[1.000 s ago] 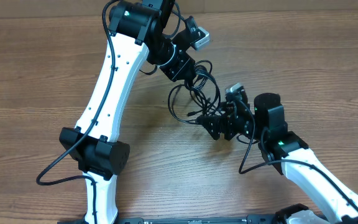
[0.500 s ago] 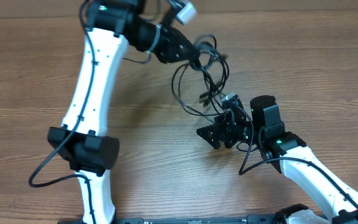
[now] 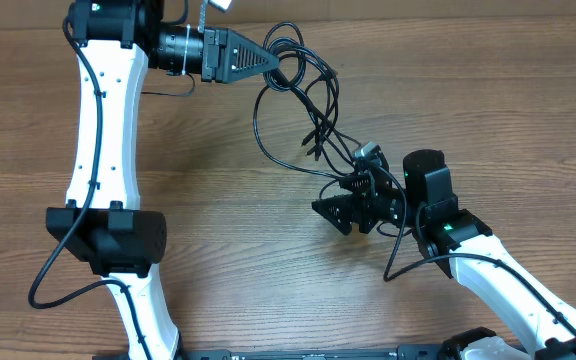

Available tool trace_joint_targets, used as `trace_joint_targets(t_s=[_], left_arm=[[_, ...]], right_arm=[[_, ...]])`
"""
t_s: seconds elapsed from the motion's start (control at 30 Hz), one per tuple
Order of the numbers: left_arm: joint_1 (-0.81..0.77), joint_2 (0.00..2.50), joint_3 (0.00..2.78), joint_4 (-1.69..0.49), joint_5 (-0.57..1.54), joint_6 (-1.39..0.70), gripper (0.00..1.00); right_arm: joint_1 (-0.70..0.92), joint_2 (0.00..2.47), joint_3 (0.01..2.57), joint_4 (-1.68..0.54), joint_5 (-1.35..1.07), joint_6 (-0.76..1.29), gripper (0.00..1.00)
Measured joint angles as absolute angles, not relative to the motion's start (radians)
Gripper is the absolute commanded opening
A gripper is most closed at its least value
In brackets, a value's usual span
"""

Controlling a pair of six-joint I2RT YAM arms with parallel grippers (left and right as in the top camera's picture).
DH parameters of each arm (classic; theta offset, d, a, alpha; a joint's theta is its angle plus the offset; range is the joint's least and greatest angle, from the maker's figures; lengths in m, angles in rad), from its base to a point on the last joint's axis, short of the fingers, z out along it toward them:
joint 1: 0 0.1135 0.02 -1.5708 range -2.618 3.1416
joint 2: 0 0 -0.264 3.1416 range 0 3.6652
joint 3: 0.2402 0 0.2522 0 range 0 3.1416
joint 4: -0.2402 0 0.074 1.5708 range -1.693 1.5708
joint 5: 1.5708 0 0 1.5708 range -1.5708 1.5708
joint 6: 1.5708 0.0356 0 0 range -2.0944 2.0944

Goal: Untangle cables

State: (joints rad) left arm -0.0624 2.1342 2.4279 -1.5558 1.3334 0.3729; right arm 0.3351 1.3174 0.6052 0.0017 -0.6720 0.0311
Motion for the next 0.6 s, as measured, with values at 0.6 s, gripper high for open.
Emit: trace_joint_targets(t_s=[0.6], left_arm=[[-0.051,2.134,2.428,-1.684,1.026,0.400,0.04]], right_arm=[[0.334,1.140,0.602,0.097,-0.479,0.045,1.00]])
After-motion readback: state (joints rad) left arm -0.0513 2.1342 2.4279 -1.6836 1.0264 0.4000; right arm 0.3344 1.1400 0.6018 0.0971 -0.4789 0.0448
